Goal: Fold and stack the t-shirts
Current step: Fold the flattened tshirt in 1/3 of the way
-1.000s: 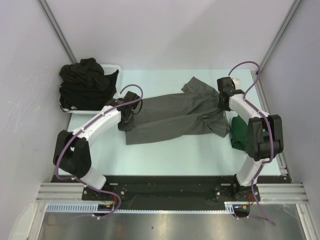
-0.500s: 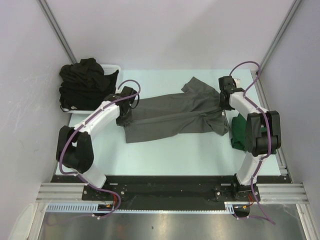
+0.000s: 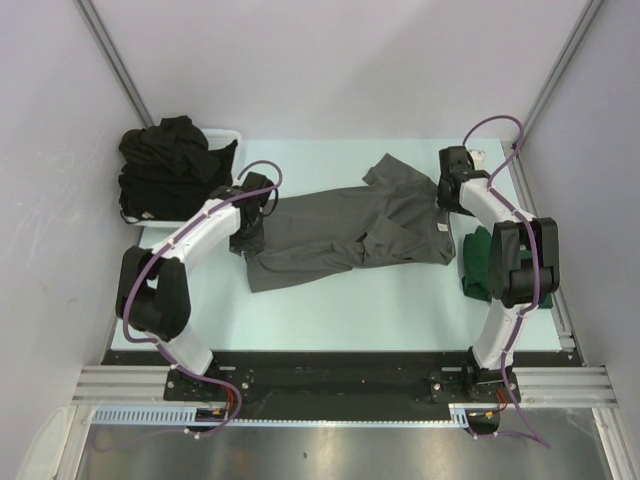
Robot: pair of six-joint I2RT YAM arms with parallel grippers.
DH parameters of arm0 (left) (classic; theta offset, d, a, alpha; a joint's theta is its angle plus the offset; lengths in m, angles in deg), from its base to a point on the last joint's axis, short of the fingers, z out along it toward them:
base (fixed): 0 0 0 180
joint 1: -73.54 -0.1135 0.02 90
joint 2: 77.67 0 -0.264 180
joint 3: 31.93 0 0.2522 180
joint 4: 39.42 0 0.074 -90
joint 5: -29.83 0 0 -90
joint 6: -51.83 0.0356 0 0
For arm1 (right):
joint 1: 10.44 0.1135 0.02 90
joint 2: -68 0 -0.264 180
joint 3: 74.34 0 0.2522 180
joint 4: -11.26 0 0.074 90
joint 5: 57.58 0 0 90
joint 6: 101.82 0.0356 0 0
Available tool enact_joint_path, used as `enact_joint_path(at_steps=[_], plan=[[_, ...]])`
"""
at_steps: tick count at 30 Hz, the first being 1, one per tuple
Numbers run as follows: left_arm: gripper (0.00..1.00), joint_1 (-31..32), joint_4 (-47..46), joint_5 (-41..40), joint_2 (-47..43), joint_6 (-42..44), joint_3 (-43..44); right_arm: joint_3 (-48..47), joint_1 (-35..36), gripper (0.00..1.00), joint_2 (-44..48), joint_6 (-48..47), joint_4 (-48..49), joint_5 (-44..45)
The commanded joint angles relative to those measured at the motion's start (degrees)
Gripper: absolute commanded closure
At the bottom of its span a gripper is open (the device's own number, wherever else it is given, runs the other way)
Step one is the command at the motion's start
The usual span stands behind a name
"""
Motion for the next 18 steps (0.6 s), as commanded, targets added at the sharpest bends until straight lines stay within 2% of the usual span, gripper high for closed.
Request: enact_joint_path(at_steps=[1,2,5,14,18], plan=[[0.48,-0.56,0.88,-1.94,-0.91,0.20,1.78,-2.29,0.79,0.16,-0.38,-0.04,0.37,4.99],[0.36,-0.47,0.89,-2.30,-1.00,0.11,1.78,-2.20,1.14,0.11,-0.30,-0.12,0.46,4.99],[0.27,-0.47,0.88,-3.26,-1.36,0.28,1.87,-2.12,1.58,0.07,0.49,-0.65,0.98,4.65],[0.25,-0.47,0.89,-3.27,-2.23,0.46,1.69,-2.64,4.04,0.09,3.13,-1.97,2.30,-6.59],[0.25,-0.47,1.41,-2.83,-2.58,0.11,1.52,-7.54,7.81,0.13,-1.08,-0.74,0.12,-8.81]])
